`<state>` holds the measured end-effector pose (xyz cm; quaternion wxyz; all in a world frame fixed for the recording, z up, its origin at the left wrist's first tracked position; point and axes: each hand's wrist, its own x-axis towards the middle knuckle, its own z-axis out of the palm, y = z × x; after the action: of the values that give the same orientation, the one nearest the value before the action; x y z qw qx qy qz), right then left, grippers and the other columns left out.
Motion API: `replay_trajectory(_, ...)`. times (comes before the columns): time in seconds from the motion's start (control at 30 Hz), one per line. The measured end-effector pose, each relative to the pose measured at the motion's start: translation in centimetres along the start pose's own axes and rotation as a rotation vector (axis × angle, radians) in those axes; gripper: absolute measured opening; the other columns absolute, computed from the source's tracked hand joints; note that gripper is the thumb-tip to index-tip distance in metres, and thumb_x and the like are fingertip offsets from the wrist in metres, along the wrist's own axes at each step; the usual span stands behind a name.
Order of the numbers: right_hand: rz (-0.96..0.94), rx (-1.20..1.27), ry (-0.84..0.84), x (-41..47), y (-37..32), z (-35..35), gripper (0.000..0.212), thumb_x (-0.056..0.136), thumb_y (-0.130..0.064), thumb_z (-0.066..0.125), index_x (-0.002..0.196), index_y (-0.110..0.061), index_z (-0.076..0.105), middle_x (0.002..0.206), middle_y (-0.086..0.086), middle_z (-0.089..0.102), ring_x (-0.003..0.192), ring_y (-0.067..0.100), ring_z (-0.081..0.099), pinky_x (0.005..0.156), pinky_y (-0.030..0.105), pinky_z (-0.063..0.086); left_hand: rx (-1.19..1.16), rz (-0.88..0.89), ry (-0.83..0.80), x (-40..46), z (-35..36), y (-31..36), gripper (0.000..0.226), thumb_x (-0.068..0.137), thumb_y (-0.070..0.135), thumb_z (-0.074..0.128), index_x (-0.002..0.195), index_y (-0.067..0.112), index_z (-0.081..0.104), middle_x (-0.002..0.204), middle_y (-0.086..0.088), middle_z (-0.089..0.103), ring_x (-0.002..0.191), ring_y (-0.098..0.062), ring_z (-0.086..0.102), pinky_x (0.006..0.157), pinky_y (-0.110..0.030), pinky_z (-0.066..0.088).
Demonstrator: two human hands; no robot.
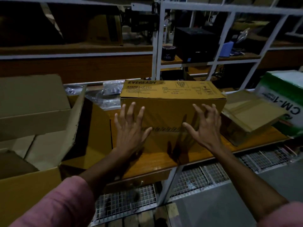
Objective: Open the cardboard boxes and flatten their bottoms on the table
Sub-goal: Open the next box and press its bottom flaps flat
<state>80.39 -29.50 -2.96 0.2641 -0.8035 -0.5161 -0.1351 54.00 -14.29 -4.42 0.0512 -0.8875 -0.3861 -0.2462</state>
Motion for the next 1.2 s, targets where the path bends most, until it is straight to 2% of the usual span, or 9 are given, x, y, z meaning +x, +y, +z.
replay_trajectory(0.17,-0.060,-0.052,0.012,3.6,-1.7,-2.6,0.074,0.089,-0.076,0.038,0.150,-0.034,0.036,0.149,0.010,0.033,0.140,0.034,0.034,0.110,0.071,0.027,0.037,0.139,0.028,3.9,-3.2,1.3,0.075,0.094,0.074,0.022,0.152,0.027,0.034,0.164,-0.011,0.019,0.151,-0.039,0.013,0.113,-0.070,0.021)
replay_trajectory(0.27,-0.052,-0.019,0.022,6.4,-2.3,-3.6,0.070,0.092,-0.071,0.035,0.149,-0.032,0.041,0.146,0.011,0.039,0.137,0.033,0.037,0.109,0.063,0.029,0.023,0.148,0.066,7.1,-4.8,1.8,0.076,0.095,0.073,0.014,0.146,0.025,0.044,0.160,-0.010,0.028,0.149,-0.037,0.018,0.115,-0.065,0.022)
replay_trajectory(0.37,0.007,-0.079,-0.045,10.5,-1.4,-4.2,0.070,0.093,-0.075,0.031,0.149,-0.034,0.041,0.150,0.010,0.037,0.139,0.036,0.031,0.107,0.061,0.028,-0.012,0.028,-0.051,11.5,-5.6,1.1,0.076,0.094,0.074,0.015,0.151,0.028,0.037,0.163,-0.006,0.023,0.151,-0.037,0.013,0.116,-0.067,0.020)
replay_trajectory(0.5,0.116,-0.143,-0.294,15.1,1.6,-3.1,0.087,0.084,-0.088,0.022,0.157,-0.039,0.025,0.166,0.003,0.018,0.151,0.038,0.006,0.112,0.073,0.015,0.049,-0.100,-0.291,16.2,-4.4,-0.7,0.081,0.092,0.081,0.018,0.158,0.035,0.018,0.169,-0.001,0.012,0.153,-0.042,-0.001,0.115,-0.075,0.009)
replay_trajectory(0.6,0.166,-0.099,-0.425,17.7,3.8,-1.7,0.111,0.066,-0.100,0.010,0.159,-0.040,0.016,0.170,0.002,0.002,0.152,0.043,-0.009,0.113,0.077,0.006,0.000,-0.148,-0.412,18.6,-2.3,-2.2,0.107,0.073,0.097,0.002,0.159,0.034,0.010,0.170,-0.002,0.005,0.154,-0.042,-0.005,0.116,-0.075,0.004)
replay_trajectory(0.67,0.180,-0.108,-0.466,19.2,5.1,-1.0,0.123,0.056,-0.105,0.002,0.159,-0.039,0.013,0.170,0.002,-0.001,0.152,0.044,-0.010,0.115,0.075,0.006,-0.048,-0.171,-0.451,19.8,-1.2,-2.8,0.121,0.063,0.101,-0.006,0.160,0.030,0.008,0.170,-0.005,0.007,0.154,-0.043,0.001,0.118,-0.071,0.008)
replay_trajectory(0.77,0.201,-0.122,-0.526,20.3,5.8,-0.9,0.122,0.057,-0.105,0.004,0.159,-0.039,0.015,0.169,0.006,0.009,0.151,0.048,0.006,0.114,0.073,0.017,-0.032,-0.176,-0.509,20.1,-1.3,-2.7,0.105,0.075,0.094,0.009,0.159,0.031,0.013,0.168,-0.006,0.011,0.149,-0.049,0.008,0.115,-0.072,0.018)
replay_trajectory(1.0,0.110,-0.072,-0.347,16.0,4.4,-3.4,0.097,0.075,-0.095,0.025,0.152,-0.036,0.033,0.154,0.008,0.029,0.138,0.046,0.030,0.103,0.064,0.041,-0.067,-0.185,-0.341,13.9,-4.0,-1.2,0.083,0.092,0.079,0.025,0.158,0.031,0.017,0.165,-0.002,0.015,0.150,-0.044,0.005,0.105,-0.075,0.034)
replay_trajectory(1.2,0.007,-0.026,-0.087,8.8,4.1,-6.2,0.079,0.082,-0.082,0.043,0.145,-0.035,0.040,0.146,0.004,0.032,0.127,0.042,0.040,0.094,0.055,0.048,-0.014,-0.155,-0.099,6.7,-5.2,0.9,0.083,0.091,0.078,0.027,0.159,0.033,0.014,0.169,0.006,-0.001,0.151,-0.037,0.005,0.092,-0.067,0.046)
